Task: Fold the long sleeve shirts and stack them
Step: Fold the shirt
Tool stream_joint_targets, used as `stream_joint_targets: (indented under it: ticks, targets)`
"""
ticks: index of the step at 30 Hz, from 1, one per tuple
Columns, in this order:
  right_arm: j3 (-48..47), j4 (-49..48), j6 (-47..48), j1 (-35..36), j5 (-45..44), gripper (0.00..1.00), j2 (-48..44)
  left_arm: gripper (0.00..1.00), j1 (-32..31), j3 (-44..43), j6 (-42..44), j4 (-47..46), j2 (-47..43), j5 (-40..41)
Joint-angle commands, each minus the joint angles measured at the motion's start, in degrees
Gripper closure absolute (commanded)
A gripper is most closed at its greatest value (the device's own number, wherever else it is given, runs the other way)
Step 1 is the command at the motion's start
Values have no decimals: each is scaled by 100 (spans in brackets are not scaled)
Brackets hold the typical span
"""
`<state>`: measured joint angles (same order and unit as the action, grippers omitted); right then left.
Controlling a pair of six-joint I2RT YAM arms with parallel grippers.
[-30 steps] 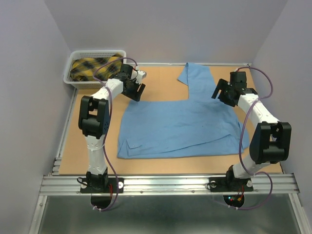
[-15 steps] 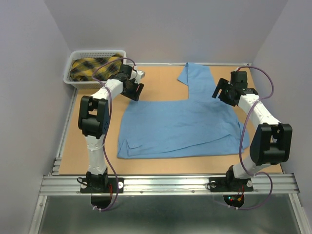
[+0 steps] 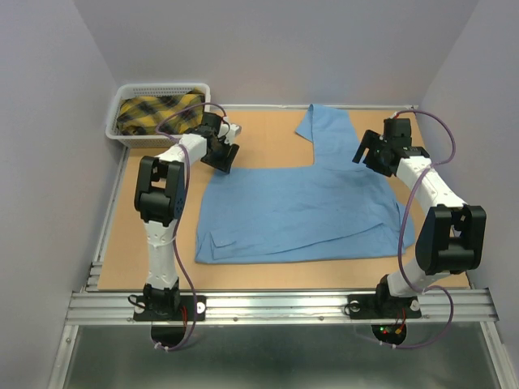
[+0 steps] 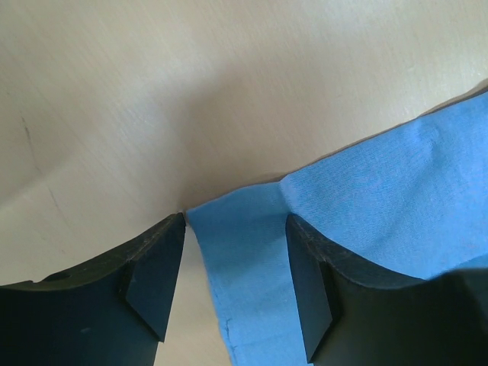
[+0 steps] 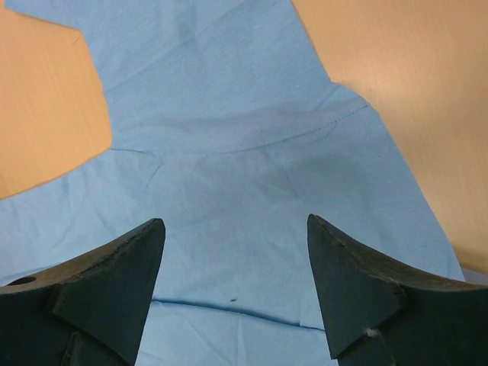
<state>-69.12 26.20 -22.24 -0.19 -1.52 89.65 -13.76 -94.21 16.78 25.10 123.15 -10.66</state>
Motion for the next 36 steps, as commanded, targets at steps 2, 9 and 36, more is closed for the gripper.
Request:
stream_joint_targets:
  ticks: [2,9,36]
  targets:
    - [127,-220,79,-16,-15,20,-202,34,22,-150,-69,-58,33,37]
    - [127,-211,132,-8,-94,20,-158,40,22,-97,-87,-58,183,72]
    - [-1815,-264,1239,-518,837,34,2373,91,14,237,-113,-190,-230,-297]
